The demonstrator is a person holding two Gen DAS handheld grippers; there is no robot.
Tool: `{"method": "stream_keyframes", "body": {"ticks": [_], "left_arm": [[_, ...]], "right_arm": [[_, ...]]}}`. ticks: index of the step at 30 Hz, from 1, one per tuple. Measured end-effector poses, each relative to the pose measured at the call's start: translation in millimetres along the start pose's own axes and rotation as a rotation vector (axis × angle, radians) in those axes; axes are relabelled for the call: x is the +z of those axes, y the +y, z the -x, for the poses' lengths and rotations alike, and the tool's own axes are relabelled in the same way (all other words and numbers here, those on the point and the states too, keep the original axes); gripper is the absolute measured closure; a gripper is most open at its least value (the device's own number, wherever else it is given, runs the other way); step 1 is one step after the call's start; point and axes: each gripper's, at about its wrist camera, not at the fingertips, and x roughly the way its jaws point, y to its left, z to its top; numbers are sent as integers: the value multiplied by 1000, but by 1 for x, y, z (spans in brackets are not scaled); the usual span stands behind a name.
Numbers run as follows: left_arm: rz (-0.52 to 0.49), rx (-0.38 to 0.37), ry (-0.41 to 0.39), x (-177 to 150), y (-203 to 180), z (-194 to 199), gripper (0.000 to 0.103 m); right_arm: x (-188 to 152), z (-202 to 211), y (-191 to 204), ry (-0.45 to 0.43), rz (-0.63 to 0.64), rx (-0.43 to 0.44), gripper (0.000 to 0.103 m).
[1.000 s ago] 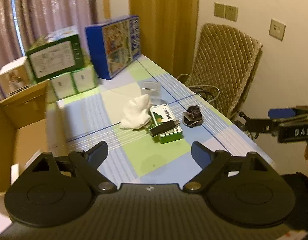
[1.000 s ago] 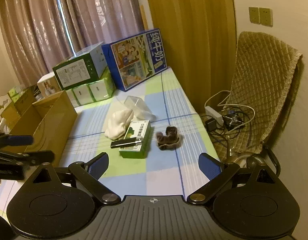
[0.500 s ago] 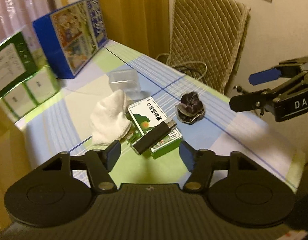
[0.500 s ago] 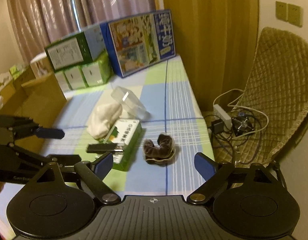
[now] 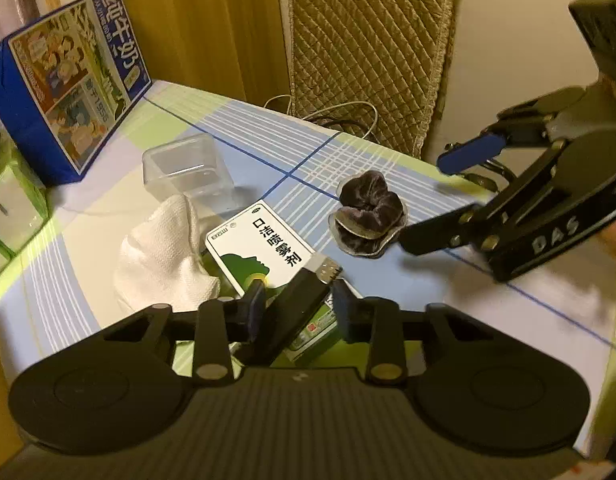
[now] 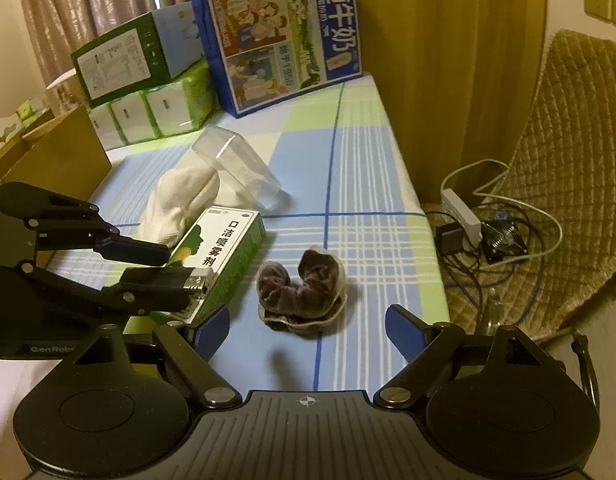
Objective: Organize objects
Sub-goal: 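Grasp the brown scrunchie with the right gripper while the left lifts the lighter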
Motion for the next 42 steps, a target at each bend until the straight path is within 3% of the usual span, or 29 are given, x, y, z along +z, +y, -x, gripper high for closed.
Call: {"method": "stream_keyframes", "body": {"ticks": [3,8,14,22,32,42], "left_arm": [[20,14,5,1,0,0,85],[66,48,10,-3,-3,5,86],[129,74,6,-6,-1,10,86],[199,121,9,-23,0,32,86],[272,187,77,-78,-7,47,86],[268,197,63,-92,-11,47,84]], "right_arm": [[1,-7,1,-1,18,10,20],[2,-19,3,-8,64,12,21],[2,-41,8,2,118,16,30],[1,-43,10,19,118,4,73],[-4,-16,10,45,-8,37,76],[-5,-6,17,42,-19,50,76]]}}
